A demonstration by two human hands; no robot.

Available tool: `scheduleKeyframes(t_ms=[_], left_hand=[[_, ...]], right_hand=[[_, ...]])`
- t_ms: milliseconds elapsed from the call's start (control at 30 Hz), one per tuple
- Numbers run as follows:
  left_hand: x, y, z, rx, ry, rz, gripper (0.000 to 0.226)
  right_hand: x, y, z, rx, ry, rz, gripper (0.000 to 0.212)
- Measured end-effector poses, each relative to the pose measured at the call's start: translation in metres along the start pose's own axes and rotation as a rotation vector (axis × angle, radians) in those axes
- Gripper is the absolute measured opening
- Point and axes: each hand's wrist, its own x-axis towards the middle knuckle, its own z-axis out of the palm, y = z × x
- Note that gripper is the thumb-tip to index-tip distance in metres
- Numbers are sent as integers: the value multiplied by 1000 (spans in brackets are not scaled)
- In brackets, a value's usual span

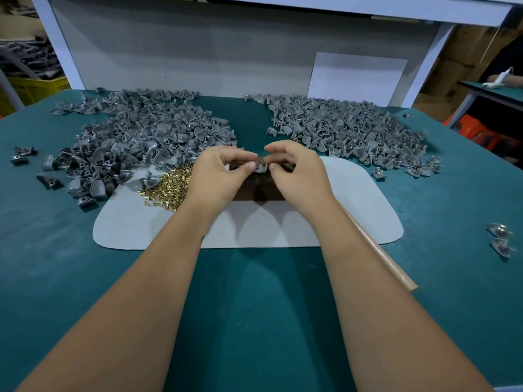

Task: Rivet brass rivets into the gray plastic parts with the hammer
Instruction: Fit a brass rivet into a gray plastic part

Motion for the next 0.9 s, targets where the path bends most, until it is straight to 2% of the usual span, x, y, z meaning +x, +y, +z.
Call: scheduleKeyframes(t_ms=[100, 200, 600, 900], left_hand=[[0, 0, 0, 14, 11, 6, 19], [-1, 0, 0, 29, 20, 8, 17], [0, 0, -1, 113, 33, 85, 21], [1, 0, -1, 110, 4, 54, 15]], right_hand=[[1, -3, -3, 22, 48, 35, 32], [1, -4, -3, -21, 75, 36, 26], [3, -3, 3, -192, 35, -66, 9], [6, -6, 11, -291, 77, -89, 12]])
